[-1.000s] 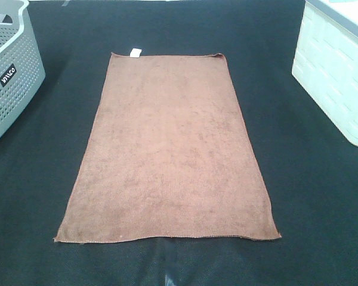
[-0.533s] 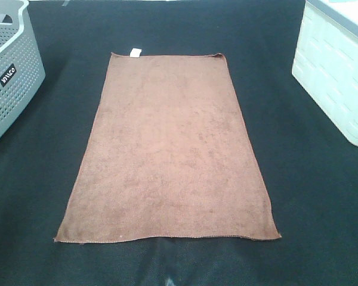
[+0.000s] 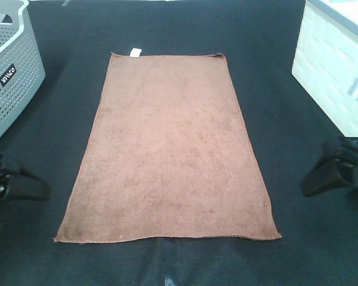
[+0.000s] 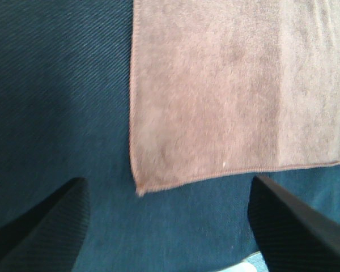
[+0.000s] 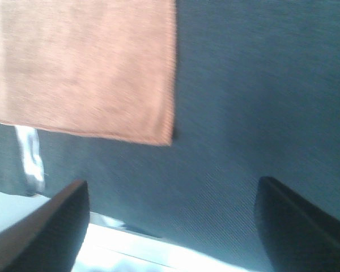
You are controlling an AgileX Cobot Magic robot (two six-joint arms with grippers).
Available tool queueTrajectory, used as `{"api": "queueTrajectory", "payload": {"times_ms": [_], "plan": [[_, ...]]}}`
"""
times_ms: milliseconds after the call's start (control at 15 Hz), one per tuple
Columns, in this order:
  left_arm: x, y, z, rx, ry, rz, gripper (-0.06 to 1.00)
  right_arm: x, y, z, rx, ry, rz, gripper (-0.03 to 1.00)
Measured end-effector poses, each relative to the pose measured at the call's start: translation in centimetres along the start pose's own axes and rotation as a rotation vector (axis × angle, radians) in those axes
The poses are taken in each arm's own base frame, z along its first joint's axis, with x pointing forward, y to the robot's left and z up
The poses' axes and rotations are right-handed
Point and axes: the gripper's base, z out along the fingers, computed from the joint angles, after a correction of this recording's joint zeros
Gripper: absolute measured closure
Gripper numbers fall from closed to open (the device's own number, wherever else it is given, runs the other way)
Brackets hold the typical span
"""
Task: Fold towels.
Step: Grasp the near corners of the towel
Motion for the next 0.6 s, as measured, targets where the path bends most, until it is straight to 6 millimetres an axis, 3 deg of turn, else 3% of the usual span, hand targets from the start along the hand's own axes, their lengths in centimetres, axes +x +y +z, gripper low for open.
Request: {"api": "queueTrajectory", "payload": {"times_ms": [600], "plan": [[-0.6, 2.5, 5.8, 0.009, 0.111, -0.032, 0.21, -2.2, -1.9, 6.5, -0.145, 0.07, 0.026, 0.21]]}}
